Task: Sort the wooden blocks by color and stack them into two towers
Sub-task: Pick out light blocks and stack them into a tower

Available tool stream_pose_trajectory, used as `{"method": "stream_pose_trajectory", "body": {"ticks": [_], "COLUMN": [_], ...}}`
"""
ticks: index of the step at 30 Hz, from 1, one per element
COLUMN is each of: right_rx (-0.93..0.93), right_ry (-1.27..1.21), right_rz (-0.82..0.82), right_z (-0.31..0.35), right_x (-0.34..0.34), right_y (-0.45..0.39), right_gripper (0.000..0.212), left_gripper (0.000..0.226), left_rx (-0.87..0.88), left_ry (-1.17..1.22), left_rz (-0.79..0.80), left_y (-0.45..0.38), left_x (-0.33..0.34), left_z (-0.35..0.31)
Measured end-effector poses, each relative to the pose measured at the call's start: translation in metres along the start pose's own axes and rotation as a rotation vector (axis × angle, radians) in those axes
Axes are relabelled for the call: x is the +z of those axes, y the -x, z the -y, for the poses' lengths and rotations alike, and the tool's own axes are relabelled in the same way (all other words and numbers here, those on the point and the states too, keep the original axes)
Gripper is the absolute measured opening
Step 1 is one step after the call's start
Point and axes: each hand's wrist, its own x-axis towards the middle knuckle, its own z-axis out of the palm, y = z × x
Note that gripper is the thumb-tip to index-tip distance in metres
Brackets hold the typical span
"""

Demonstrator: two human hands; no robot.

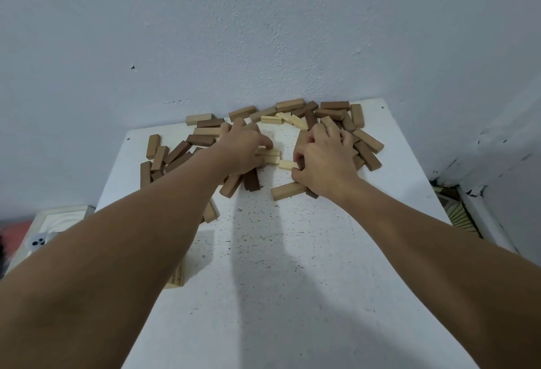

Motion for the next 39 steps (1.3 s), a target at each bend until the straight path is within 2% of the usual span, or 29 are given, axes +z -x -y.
{"method": "stream_pose_trajectory", "body": {"ticks": [5, 9, 13, 19, 25, 32, 35, 39], "right_rx": [-0.002, 0.062, 0.154, 0.272, 0.246, 0.160, 0.134, 0.084], "right_ry": [-0.056, -0.156, -0.297, -0.423, -0.408, -0.400, -0.486, -0.497], "right_rz": [-0.110, -0.246, -0.314, -0.370, -0.254, -0.084, -0.018, 0.010], "right_z": [-0.005, -0.007, -0.004, 0.001, 0.005, 0.019, 0.026, 0.026], "right_x": [0.004, 0.002, -0.003, 0.010, 0.017, 0.016, 0.013, 0.015], "right_y": [0.008, 0.015, 0.032, 0.077, 0.134, 0.194, 0.205, 0.211], "right_gripper": [0.020, 0.013, 0.014, 0.016, 0.013, 0.021, 0.037, 0.051], "left_gripper": [0.042, 0.043, 0.026, 0.041, 0.047, 0.036, 0.041, 0.058], "left_rx": [-0.039, -0.163, -0.296, -0.386, -0.388, -0.369, -0.347, -0.276], "left_ry": [0.043, 0.184, 0.370, 0.573, 0.649, 0.688, 0.867, 1.124], "left_rz": [-0.096, -0.275, -0.421, -0.479, -0.420, -0.337, -0.330, -0.227], "left_y": [0.009, 0.023, 0.051, 0.107, 0.161, 0.215, 0.231, 0.245], "left_x": [0.004, -0.001, 0.002, 0.041, 0.079, 0.101, 0.103, 0.107], "left_z": [-0.001, -0.009, -0.034, -0.072, -0.093, -0.100, -0.100, -0.088]}}
